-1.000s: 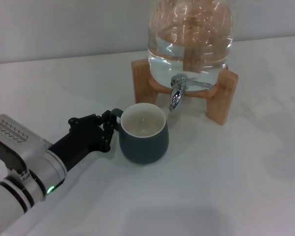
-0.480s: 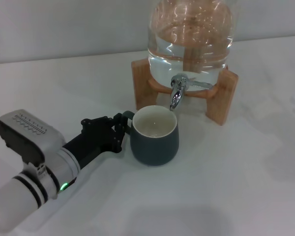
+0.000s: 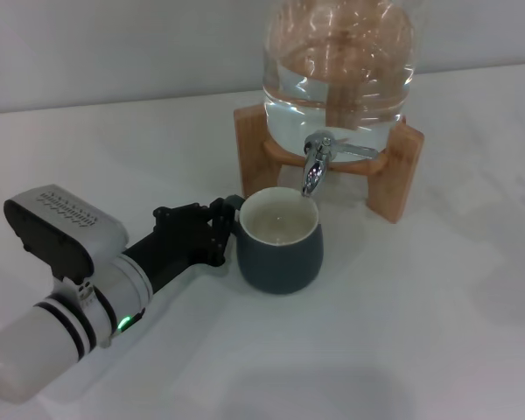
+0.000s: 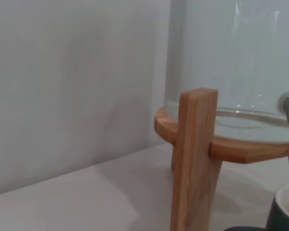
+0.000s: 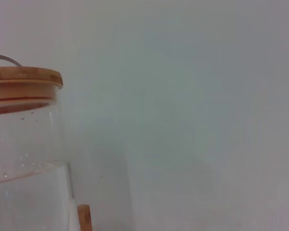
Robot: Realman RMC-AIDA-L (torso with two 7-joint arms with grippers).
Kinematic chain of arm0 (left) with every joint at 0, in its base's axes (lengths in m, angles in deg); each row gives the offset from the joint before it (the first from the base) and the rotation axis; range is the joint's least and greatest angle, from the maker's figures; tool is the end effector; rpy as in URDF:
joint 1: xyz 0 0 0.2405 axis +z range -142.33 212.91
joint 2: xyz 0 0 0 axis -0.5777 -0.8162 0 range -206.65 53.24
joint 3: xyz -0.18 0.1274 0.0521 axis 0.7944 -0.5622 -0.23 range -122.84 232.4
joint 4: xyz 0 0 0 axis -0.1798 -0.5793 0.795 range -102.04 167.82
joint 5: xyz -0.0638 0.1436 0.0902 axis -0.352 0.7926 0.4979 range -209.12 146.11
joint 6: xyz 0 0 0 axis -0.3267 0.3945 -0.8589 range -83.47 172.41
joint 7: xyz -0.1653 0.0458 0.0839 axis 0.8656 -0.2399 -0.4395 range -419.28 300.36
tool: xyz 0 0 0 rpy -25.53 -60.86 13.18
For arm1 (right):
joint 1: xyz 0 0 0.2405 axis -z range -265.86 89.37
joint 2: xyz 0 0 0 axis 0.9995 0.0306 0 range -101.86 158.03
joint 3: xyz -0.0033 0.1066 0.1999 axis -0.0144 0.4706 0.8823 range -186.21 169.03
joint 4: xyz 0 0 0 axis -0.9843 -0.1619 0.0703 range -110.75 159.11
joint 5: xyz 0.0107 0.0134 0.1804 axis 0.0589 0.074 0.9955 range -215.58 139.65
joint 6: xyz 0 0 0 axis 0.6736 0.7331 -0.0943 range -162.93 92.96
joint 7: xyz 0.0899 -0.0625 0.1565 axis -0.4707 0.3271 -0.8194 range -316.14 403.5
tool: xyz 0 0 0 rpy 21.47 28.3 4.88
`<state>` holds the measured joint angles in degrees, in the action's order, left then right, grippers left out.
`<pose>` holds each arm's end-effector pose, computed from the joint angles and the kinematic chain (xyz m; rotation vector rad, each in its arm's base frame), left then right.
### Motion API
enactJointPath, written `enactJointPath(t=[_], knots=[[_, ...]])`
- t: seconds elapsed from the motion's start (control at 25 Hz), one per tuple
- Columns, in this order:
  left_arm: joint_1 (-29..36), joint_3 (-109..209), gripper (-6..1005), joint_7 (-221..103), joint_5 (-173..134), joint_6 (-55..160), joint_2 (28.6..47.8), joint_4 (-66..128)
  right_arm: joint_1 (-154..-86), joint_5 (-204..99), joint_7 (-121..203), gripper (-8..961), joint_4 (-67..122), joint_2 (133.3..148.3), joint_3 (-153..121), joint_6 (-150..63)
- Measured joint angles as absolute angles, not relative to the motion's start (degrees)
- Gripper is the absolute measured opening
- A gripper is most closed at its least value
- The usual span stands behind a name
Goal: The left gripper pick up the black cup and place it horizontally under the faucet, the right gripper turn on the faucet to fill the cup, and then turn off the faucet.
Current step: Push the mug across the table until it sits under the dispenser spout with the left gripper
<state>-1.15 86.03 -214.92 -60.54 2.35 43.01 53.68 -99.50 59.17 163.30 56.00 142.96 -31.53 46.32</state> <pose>-0.1804 0.3407 -0.1365 -2.3639 -0.5678 -0.6180 0.3253 0.2926 0.1182 -1.7560 0.6448 0.8210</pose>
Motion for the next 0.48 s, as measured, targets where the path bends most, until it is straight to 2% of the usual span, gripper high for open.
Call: enactJointPath(t=[0.48], knots=[[-2.6,86.0,106,-215.1,-60.4,2.4,43.0,54.6,-99.5,59.1,163.8,854,55.4,142.96,-31.5,46.6]])
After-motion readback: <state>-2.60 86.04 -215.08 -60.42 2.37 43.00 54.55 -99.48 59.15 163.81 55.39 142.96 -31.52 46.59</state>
